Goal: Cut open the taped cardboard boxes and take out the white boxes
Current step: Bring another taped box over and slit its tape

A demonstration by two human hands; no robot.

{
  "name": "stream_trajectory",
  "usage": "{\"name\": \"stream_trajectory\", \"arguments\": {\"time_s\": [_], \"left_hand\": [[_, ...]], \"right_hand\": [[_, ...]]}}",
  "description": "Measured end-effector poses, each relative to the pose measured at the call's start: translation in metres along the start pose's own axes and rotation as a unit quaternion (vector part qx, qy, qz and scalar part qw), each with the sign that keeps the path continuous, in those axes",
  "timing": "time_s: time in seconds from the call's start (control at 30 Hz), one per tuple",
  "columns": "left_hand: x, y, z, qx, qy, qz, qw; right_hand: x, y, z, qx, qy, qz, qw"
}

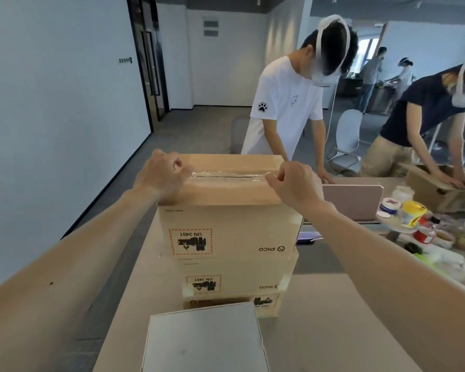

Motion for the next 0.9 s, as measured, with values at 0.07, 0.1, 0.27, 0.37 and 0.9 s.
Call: {"name": "stream_trajectory", "arguments": {"time_s": [0.07,0.1,0.27,0.37,0.9], "left_hand": [[0.001,-0.014,-0.014,-0.037,0.019,-0.022,0.999],[0.001,-0.020,-0.019,-0.051,0.025,-0.031,0.998],[-0.001,-0.045,-0.033,-0.147,0.078,-0.069,0.984],[-0.002,-0.055,-0.036,-0.188,0.102,-0.101,0.972],[0.009,-0.053,-0.019,-0.136,0.192,-0.128,0.963]], "right_hand": [[0.016,-0.008,-0.013,-0.009,-0.017,-0.006,1.000],[0.023,-0.013,-0.019,-0.018,-0.024,-0.012,0.999],[0.050,-0.044,-0.034,-0.128,-0.076,-0.021,0.989],[0.062,-0.067,-0.035,-0.204,-0.119,-0.057,0.970],[0.067,-0.095,-0.047,-0.227,-0.028,-0.150,0.962]]}}
Point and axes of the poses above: each hand's wrist, its own z-axis away from the middle knuckle, its own y-axis out of the back of the hand, x = y × z, the point moved 8 cm from there along -z, towards the middle knuckle, and after that the axes turned 14 degrees about y, right-handed, at the moved point
